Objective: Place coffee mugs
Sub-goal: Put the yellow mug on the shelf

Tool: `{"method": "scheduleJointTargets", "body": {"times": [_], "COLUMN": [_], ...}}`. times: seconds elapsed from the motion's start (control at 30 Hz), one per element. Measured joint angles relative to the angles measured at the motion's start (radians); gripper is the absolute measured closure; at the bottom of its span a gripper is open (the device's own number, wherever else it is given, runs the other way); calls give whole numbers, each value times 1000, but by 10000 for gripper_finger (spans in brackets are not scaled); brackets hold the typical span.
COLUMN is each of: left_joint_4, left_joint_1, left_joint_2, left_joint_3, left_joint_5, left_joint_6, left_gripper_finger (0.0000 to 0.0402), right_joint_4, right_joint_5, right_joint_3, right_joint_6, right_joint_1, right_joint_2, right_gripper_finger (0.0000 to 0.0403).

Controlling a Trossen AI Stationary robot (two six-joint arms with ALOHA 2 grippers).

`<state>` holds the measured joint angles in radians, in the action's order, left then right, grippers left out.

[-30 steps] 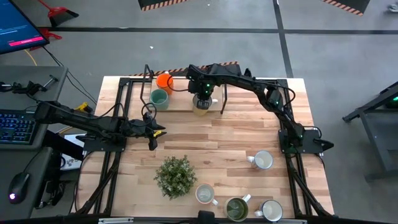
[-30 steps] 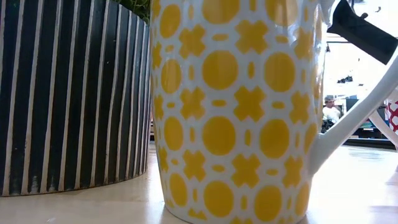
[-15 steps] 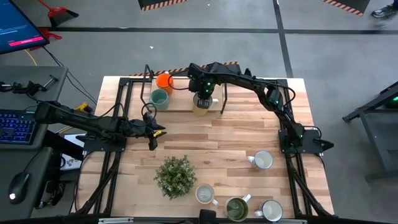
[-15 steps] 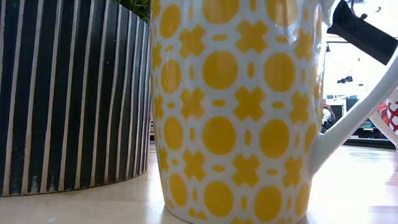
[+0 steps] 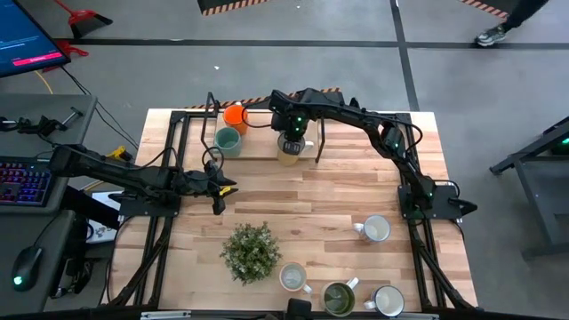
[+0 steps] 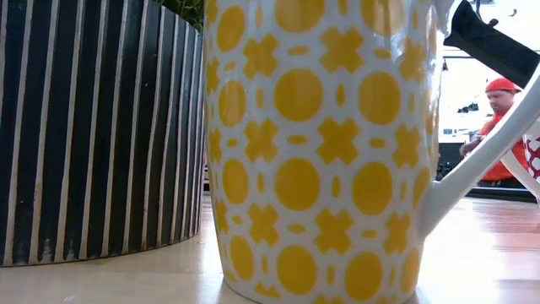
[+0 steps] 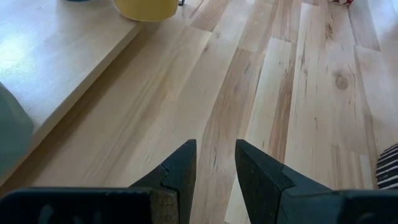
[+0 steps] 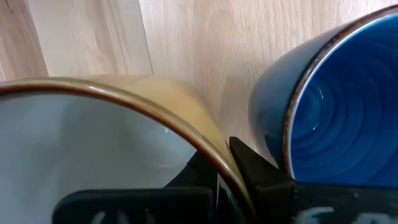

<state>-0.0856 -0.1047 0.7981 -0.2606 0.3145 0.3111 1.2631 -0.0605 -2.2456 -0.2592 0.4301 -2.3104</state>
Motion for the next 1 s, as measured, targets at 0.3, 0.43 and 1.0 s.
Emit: {"method": "scheduleJointTargets", "body": {"times": [0.3, 0.43, 1.0], "left_joint_4": [0, 0, 0], "left_joint_1": [0, 0, 0], "left_joint_2": [0, 0, 0], "left_joint_3": [0, 0, 0], "left_joint_5": [-1, -1, -1], "left_joint_6": [0, 0, 1], "left_gripper_finger": [300, 300, 300], "right_joint_4": [33, 52, 59], "right_joint_5": [50, 54, 60], "right_joint_3": [4, 3, 5], "right_joint_6": [7, 15, 24], "right_joint_1": [12, 20, 41], "right_joint_2": [33, 41, 40], "right_gripper_finger": [403, 403, 403]}}
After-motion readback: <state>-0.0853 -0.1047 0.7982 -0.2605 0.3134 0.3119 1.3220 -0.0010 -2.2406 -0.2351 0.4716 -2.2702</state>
